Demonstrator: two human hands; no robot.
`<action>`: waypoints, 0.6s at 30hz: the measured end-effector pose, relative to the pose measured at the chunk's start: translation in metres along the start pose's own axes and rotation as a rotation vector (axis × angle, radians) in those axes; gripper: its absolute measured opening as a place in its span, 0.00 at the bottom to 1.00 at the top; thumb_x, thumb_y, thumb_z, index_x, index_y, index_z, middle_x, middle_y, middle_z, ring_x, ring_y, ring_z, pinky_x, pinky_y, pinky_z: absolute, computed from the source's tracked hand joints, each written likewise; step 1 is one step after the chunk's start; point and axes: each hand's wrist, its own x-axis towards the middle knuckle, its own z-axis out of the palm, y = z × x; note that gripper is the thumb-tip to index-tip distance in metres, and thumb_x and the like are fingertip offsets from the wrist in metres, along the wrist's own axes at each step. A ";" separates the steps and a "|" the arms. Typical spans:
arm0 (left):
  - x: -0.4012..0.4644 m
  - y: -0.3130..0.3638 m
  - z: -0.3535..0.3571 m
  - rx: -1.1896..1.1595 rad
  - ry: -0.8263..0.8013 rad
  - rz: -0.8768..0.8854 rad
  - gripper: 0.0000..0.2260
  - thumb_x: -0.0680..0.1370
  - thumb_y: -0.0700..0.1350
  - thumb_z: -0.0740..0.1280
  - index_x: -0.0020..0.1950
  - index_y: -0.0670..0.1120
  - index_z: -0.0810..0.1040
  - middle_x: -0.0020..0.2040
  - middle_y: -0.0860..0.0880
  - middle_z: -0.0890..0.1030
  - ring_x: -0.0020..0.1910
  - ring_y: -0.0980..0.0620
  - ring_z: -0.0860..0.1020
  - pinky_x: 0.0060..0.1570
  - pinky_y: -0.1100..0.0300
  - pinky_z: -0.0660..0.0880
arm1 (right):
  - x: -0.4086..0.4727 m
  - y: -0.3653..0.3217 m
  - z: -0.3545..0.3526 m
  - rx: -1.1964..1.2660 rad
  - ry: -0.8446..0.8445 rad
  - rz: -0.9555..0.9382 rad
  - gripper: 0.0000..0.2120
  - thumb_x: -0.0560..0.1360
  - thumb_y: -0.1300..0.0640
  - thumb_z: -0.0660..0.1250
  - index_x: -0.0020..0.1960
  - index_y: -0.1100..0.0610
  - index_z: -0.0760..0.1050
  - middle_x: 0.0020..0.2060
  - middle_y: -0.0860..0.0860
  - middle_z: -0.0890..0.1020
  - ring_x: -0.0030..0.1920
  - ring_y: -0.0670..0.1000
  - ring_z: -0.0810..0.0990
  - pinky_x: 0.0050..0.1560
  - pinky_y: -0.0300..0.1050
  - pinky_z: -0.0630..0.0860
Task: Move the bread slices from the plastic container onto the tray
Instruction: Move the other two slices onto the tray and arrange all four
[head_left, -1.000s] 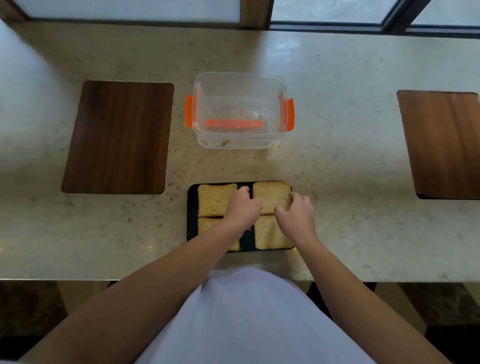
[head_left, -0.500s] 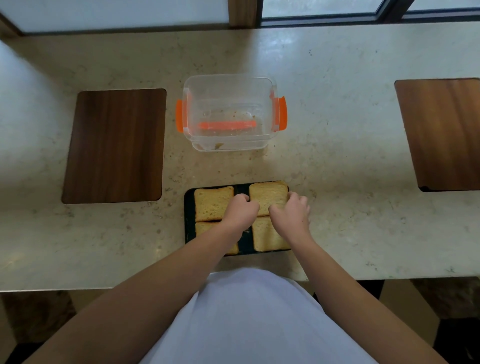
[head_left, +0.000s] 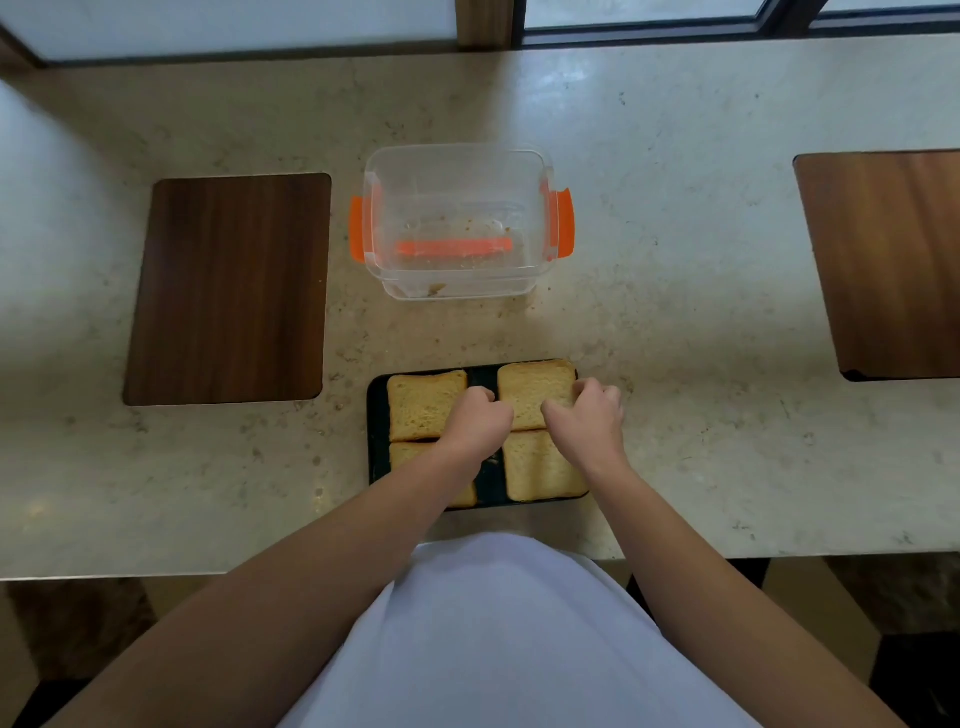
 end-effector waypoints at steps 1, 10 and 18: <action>0.000 0.000 0.000 -0.003 -0.006 -0.001 0.24 0.79 0.41 0.59 0.76 0.41 0.64 0.71 0.44 0.72 0.58 0.52 0.72 0.48 0.62 0.67 | 0.000 0.000 0.000 0.001 -0.001 0.002 0.28 0.73 0.53 0.65 0.71 0.61 0.67 0.68 0.58 0.66 0.69 0.58 0.65 0.68 0.57 0.68; -0.001 0.005 0.001 0.008 -0.031 -0.030 0.24 0.78 0.41 0.60 0.75 0.42 0.65 0.62 0.48 0.76 0.50 0.55 0.71 0.47 0.59 0.66 | -0.001 -0.003 0.005 0.050 -0.009 0.044 0.25 0.72 0.54 0.65 0.67 0.61 0.67 0.67 0.59 0.65 0.67 0.59 0.64 0.63 0.53 0.66; 0.002 0.005 0.002 -0.004 -0.024 -0.049 0.24 0.78 0.43 0.61 0.75 0.42 0.65 0.70 0.44 0.72 0.65 0.47 0.71 0.53 0.56 0.67 | 0.001 -0.009 -0.002 0.087 -0.024 0.094 0.29 0.73 0.53 0.65 0.71 0.61 0.67 0.69 0.59 0.66 0.69 0.60 0.66 0.69 0.59 0.67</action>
